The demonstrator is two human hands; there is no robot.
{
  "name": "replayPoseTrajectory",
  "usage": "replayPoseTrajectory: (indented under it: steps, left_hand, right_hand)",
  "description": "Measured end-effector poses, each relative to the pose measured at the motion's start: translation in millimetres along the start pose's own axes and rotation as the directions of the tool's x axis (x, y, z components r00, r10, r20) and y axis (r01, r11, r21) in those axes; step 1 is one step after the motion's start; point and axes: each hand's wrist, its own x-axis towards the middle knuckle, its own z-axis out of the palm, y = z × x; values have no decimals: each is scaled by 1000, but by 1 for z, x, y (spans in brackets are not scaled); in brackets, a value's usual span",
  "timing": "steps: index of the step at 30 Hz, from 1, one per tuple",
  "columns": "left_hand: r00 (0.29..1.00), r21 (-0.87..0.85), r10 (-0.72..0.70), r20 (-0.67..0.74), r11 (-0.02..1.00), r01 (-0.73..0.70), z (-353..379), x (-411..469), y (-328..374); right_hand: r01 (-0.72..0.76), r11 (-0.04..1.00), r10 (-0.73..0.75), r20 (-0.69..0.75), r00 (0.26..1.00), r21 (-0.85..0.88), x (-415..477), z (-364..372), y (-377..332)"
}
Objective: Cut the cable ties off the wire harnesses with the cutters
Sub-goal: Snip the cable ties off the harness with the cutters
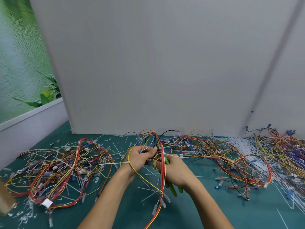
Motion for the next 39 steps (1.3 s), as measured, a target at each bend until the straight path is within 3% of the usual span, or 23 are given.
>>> replayPoseTrajectory:
  steps: [8, 21, 39]
  left_hand:
    - [999, -12, 14, 34, 1000, -14, -2, 2, -3]
    - [999, 12, 17, 33, 1000, -18, -3, 3, -4]
    - [1000, 5, 10, -2, 1000, -10, 0, 3, -4]
  right_hand:
    - [-23, 996, 21, 33, 999, 84, 0, 0, -2]
    - [-14, 999, 14, -8, 1000, 32, -2, 1, -2]
    - [7, 996, -5, -26, 1000, 86, 4, 6, 5]
